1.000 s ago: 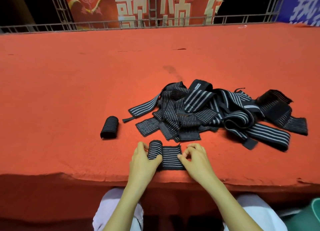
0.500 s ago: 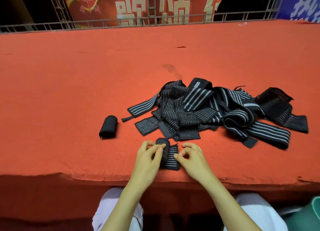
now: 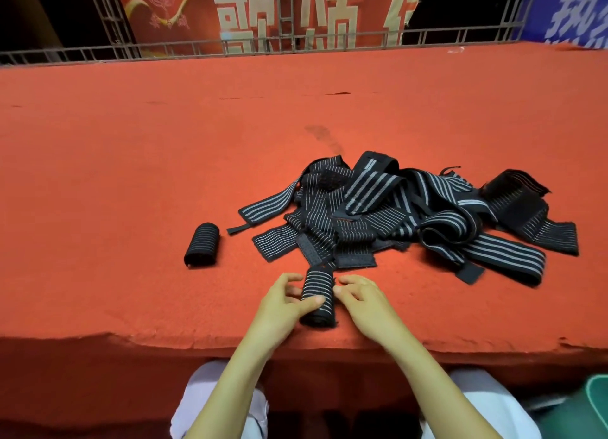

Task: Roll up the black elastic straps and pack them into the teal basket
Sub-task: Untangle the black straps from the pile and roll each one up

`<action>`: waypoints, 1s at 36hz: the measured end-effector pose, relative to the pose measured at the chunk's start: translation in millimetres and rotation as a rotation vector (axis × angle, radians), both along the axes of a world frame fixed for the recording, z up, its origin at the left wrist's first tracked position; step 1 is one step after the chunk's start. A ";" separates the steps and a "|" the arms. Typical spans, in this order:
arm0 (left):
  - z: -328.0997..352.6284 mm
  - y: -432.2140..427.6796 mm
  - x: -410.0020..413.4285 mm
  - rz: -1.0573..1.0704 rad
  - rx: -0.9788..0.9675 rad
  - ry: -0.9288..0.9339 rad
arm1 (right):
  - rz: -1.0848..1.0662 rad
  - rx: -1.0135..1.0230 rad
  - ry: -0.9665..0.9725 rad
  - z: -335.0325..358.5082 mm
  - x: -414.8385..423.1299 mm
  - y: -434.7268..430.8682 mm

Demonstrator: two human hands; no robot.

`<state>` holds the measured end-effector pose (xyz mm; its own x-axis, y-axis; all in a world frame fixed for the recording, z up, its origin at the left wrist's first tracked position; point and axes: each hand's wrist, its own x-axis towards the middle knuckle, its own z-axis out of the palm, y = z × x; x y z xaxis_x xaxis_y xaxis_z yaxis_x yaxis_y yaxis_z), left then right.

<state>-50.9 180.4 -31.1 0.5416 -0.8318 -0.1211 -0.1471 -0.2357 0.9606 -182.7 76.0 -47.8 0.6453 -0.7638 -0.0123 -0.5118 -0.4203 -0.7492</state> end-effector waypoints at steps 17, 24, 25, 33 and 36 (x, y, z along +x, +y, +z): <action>-5.0 -1.2 -17.2 -0.053 -0.360 -0.085 | 0.045 0.165 -0.547 31.4 0.4 6.1; -14.2 5.4 -10.8 -0.072 -0.429 -0.425 | 0.155 -0.052 -0.567 20.9 1.2 12.2; -16.3 6.6 -9.9 -0.081 -0.421 -0.433 | 0.155 -0.077 -0.555 18.5 1.2 12.6; -18.5 5.3 -3.1 -0.120 -0.406 -0.474 | 0.111 -0.118 -0.623 5.2 -0.9 14.0; -18.4 5.3 -2.7 -0.133 -0.400 -0.503 | 0.108 -0.087 -0.620 3.6 -2.9 13.5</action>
<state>-53.6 185.7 -49.4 0.3410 -0.8238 0.4528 -0.6043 0.1769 0.7769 -185.6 89.5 -44.2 0.5863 -0.6752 0.4476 0.0545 -0.5183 -0.8534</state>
